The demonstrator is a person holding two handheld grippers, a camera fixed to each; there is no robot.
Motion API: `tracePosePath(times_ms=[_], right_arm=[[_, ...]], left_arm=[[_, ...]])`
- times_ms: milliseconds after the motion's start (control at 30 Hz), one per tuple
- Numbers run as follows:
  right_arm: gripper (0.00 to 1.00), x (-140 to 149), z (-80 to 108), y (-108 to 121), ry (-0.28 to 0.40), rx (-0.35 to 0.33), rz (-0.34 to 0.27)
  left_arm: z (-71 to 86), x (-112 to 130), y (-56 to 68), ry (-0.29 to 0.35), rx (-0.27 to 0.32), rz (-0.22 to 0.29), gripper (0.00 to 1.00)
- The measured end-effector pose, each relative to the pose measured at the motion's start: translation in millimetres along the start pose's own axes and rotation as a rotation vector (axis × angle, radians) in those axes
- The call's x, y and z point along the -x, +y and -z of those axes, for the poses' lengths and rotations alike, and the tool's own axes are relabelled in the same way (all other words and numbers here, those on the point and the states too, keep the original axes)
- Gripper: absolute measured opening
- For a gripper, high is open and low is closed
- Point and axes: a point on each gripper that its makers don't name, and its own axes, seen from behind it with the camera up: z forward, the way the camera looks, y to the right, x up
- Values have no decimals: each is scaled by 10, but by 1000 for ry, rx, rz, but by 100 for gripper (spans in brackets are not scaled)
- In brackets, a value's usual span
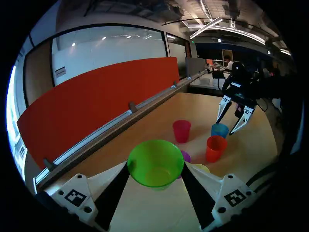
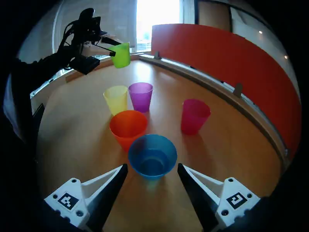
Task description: Pour water
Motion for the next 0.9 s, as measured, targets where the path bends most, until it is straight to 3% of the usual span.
tracePosePath(times_ms=[900], right_arm=[[97, -54, -306, 2, 27, -1, 29]], left_arm=[[72, 103, -43, -21, -19, 0, 88]])
